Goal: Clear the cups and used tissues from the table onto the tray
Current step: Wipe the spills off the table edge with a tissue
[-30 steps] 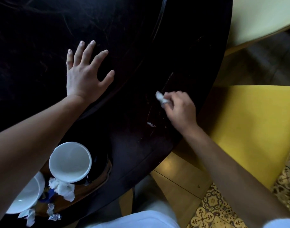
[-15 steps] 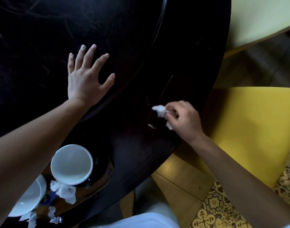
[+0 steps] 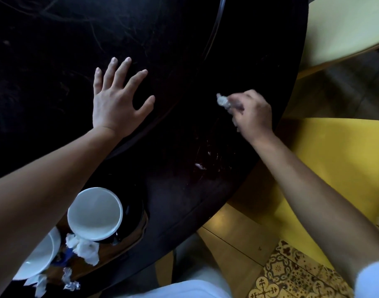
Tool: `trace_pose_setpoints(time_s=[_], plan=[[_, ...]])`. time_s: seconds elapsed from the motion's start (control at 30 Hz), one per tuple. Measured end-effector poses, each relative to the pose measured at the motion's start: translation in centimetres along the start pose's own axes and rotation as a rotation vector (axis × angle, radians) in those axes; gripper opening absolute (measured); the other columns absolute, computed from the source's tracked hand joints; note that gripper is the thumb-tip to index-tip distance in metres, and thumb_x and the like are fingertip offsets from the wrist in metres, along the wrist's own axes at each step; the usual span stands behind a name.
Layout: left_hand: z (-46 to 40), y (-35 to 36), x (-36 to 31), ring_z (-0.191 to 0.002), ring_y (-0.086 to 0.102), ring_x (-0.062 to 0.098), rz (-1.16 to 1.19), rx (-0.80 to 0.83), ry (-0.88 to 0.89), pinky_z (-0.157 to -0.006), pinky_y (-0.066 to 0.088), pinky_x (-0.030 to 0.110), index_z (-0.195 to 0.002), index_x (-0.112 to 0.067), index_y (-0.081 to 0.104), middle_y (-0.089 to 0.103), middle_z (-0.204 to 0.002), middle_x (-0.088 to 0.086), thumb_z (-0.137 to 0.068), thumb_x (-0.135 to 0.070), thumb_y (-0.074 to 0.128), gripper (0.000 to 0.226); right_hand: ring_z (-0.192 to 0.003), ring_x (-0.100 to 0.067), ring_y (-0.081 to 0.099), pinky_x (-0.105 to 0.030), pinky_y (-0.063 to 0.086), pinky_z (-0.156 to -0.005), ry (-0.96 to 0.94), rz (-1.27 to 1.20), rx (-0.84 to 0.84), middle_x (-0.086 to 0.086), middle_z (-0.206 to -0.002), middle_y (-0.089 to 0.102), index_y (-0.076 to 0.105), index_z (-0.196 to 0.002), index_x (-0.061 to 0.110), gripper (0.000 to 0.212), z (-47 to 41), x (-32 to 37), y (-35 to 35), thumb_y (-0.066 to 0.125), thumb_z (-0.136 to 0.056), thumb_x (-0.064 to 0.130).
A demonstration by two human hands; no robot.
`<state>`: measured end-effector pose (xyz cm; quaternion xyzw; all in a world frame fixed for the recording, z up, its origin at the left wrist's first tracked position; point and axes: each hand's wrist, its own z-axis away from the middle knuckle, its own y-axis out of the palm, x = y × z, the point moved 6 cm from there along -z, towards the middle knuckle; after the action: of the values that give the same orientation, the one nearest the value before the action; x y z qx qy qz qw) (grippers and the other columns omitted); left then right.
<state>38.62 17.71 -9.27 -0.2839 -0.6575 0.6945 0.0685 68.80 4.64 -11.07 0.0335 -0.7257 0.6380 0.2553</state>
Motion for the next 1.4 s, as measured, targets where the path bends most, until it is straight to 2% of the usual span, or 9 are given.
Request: trace_pose_setpoints(time_s=[0.37, 0.5, 0.57, 0.67, 0.83, 0.93, 1.13, 1.27, 1.4], plan=[[0.1, 0.0, 0.0, -0.159, 0.009, 0.026, 0.006, -0.003, 0.008, -0.127, 0.003, 0.055, -0.152, -0.033, 0.043, 0.024, -0.169, 0.002, -0.097, -0.060, 0.048, 0.062, -0.088, -0.018, 0.061, -0.030, 0.055, -0.074, -0.214, -0.097, 0.227, -0.001, -0.098, 0.065, 0.073, -0.109, 0.015, 0.024, 15.3, 6.0, 0.8, 0.072, -0.086, 0.009], [0.1, -0.1, 0.1, -0.159, 0.009, 0.026, 0.009, 0.000, 0.005, -0.127, 0.003, 0.055, -0.152, -0.033, 0.042, 0.024, -0.169, 0.002, -0.097, -0.060, 0.048, 0.062, -0.090, -0.024, 0.065, -0.033, 0.053, -0.076, 0.063, -0.079, 0.011, -0.005, -0.104, 0.066, 0.073, -0.113, 0.013, 0.028, 12.9, 1.1, -1.9, 0.070, -0.086, 0.009], [0.1, -0.1, 0.2, -0.159, 0.009, 0.026, 0.010, 0.003, 0.004, -0.127, 0.003, 0.055, -0.152, -0.034, 0.042, 0.023, -0.169, 0.002, -0.097, -0.061, 0.048, 0.062, -0.089, -0.022, 0.066, -0.026, 0.046, -0.073, 0.233, -0.048, -0.041, -0.003, -0.105, 0.067, 0.072, -0.114, 0.015, 0.028, 12.2, -1.6, -2.8, 0.071, -0.086, 0.011], [0.1, 0.0, 0.2, -0.159, 0.008, 0.026, 0.008, 0.008, 0.005, -0.127, 0.002, 0.055, -0.152, -0.034, 0.041, 0.023, -0.169, 0.002, -0.097, -0.061, 0.047, 0.062, -0.085, -0.019, 0.066, -0.015, 0.038, -0.071, 0.267, -0.057, -0.028, -0.003, -0.105, 0.067, 0.072, -0.111, 0.015, 0.027, 13.9, -0.8, -2.0, 0.074, -0.085, 0.010], [0.1, -0.1, 0.1, -0.159, 0.008, 0.026, 0.003, 0.004, 0.004, -0.127, 0.002, 0.055, -0.152, -0.034, 0.041, 0.023, -0.169, 0.002, -0.097, -0.061, 0.048, 0.062, -0.078, -0.017, 0.068, -0.030, 0.059, -0.066, 0.117, -0.168, 0.087, -0.001, -0.102, 0.065, 0.071, -0.110, 0.017, 0.031, 18.2, 6.7, 1.9, 0.078, -0.082, 0.010], [0.1, -0.1, 0.1, -0.159, 0.008, 0.025, 0.001, 0.003, 0.004, -0.127, 0.002, 0.054, -0.152, -0.034, 0.041, 0.023, -0.169, 0.002, -0.097, -0.060, 0.048, 0.061, -0.083, -0.017, 0.067, -0.031, 0.060, -0.069, 0.014, -0.185, 0.135, 0.001, -0.101, 0.065, 0.071, -0.110, 0.019, 0.030, 17.8, 9.5, 2.6, 0.077, -0.082, 0.012], [0.1, -0.1, 0.1, -0.159, 0.009, 0.025, 0.000, 0.001, -0.001, -0.127, 0.002, 0.053, -0.152, -0.035, 0.042, 0.023, -0.169, 0.001, -0.096, -0.061, 0.048, 0.062, -0.087, -0.027, 0.068, -0.037, 0.056, -0.072, 0.057, -0.079, -0.090, -0.002, -0.102, 0.067, 0.073, -0.107, 0.020, 0.031, 5.1, 7.3, -0.1, 0.067, -0.079, 0.009], [0.1, -0.1, 0.1, -0.159, 0.009, 0.025, 0.001, 0.007, -0.003, -0.127, 0.002, 0.053, -0.152, -0.035, 0.042, 0.023, -0.169, 0.001, -0.096, -0.062, 0.046, 0.063, -0.092, -0.022, 0.069, -0.039, 0.059, -0.075, -0.031, -0.003, 0.035, 0.001, -0.106, 0.067, 0.073, -0.111, 0.021, 0.028, 1.5, 8.0, 1.8, 0.068, -0.085, 0.010], [0.1, -0.2, 0.1, -0.159, 0.009, 0.026, -0.004, 0.006, 0.001, -0.127, 0.002, 0.053, -0.152, -0.035, 0.042, 0.023, -0.169, 0.001, -0.096, -0.062, 0.046, 0.063, -0.092, -0.025, 0.067, -0.039, 0.058, -0.073, -0.118, -0.041, 0.126, -0.001, -0.104, 0.065, 0.072, -0.111, 0.019, 0.030, 5.7, 9.1, 2.7, 0.069, -0.082, 0.011]])
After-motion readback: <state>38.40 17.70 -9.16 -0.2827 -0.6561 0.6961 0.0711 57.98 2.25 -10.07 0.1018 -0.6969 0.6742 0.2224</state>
